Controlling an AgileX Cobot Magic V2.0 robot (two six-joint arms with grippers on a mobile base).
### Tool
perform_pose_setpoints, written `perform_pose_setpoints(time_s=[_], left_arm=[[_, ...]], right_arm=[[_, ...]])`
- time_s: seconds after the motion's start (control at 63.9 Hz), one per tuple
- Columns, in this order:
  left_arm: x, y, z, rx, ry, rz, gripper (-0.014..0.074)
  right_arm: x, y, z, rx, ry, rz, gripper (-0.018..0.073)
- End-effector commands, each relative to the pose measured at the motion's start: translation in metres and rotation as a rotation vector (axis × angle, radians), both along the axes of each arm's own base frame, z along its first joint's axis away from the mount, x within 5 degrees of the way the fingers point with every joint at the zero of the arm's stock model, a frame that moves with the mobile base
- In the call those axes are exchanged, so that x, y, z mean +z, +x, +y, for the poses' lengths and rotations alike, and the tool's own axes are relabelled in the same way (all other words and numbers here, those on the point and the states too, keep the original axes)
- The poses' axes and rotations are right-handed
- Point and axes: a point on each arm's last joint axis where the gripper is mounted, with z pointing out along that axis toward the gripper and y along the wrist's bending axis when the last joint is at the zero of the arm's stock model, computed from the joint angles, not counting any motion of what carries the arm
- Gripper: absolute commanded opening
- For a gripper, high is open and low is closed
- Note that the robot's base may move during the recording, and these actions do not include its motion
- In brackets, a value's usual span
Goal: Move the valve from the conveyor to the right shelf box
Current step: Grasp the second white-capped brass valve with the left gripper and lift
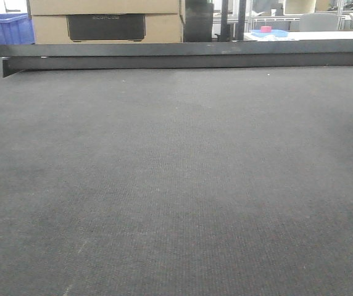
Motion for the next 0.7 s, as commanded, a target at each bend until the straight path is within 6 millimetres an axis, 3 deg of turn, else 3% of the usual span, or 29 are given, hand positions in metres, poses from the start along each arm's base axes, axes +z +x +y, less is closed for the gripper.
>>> perform_pose_setpoints(time_s=[0.0, 0.203, 0.376, 0.689], left_arm=[[0.003, -0.001, 0.001, 0.023, -0.015, 0.004, 0.0335], [0.002, -0.005, 0.000, 0.019, -0.025, 0.054, -0.0100], [0.021, -0.013, -0.003, 0.016, -0.030, 0.032, -0.0111], [0.118, -0.056, -0.038, -0.053, -0.005, -0.237, -0.0111]], right_arm=[[0.009, 0.000, -0.001, -0.003, -0.005, -0.063, -0.0155], [0.009, 0.000, -0.001, -0.003, -0.005, -0.065, -0.0155], [0.014, -0.002, -0.001, -0.004, -0.006, -0.091, -0.0155], [0.040, -0.021, -0.001, -0.010, -0.008, -0.223, -0.0155]])
